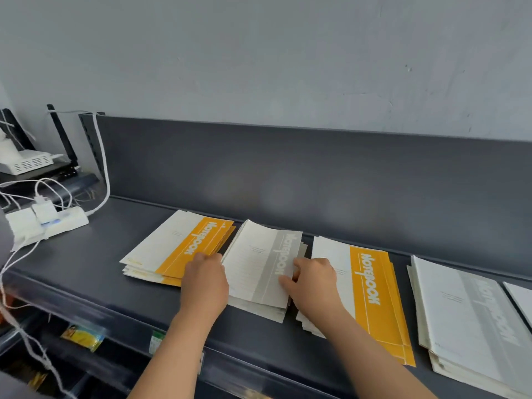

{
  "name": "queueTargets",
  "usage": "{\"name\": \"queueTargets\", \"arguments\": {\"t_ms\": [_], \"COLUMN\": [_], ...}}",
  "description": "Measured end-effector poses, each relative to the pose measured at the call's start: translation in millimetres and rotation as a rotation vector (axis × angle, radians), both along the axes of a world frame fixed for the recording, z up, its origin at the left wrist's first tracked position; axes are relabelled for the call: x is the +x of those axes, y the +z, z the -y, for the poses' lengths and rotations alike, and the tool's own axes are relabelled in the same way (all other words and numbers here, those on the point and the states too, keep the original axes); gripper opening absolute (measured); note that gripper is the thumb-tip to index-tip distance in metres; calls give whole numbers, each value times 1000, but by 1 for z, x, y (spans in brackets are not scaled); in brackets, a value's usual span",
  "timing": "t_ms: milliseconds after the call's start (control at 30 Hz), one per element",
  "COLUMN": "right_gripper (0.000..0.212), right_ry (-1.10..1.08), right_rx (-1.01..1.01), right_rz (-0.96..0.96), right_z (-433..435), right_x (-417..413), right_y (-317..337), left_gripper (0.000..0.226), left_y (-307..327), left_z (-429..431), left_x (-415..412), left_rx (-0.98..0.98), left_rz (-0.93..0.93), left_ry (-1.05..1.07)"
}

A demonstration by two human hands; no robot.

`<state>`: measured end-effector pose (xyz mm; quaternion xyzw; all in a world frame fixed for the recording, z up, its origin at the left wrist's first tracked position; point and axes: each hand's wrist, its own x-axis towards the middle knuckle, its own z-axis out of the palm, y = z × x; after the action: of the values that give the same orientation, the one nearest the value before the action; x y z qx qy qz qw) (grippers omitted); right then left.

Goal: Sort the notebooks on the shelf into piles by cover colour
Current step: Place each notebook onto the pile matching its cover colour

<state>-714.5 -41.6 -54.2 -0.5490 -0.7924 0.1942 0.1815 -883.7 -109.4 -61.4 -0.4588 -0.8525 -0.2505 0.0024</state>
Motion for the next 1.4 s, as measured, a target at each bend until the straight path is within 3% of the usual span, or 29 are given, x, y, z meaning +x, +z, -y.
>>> {"name": "queueTargets", "arguments": {"t_ms": [133, 233, 667, 1000, 1400], "right_gripper": [21, 38, 35, 40, 37], "right_ry": [21, 3, -224, -385, -534], "right_rx": [67, 168, 330, 355, 342], "right_rz": [8, -43, -16, 2, 58], "right_z": [4, 10, 35, 68, 93], "right_x": [-1, 8, 130, 308, 535], "right_y": [-2, 5, 17, 20, 8], "left_gripper": [33, 35, 34, 26, 28], "left_y": [2, 9, 32, 33, 15], "left_z": [3, 2, -1, 2, -6], "left_x": [1, 8, 112, 289, 501], "left_rx": [-11, 44, 252, 362, 291], "left_rz": [-46, -103, -30, 74, 187], "left_ry": [-17, -59, -424, -632, -793]}}
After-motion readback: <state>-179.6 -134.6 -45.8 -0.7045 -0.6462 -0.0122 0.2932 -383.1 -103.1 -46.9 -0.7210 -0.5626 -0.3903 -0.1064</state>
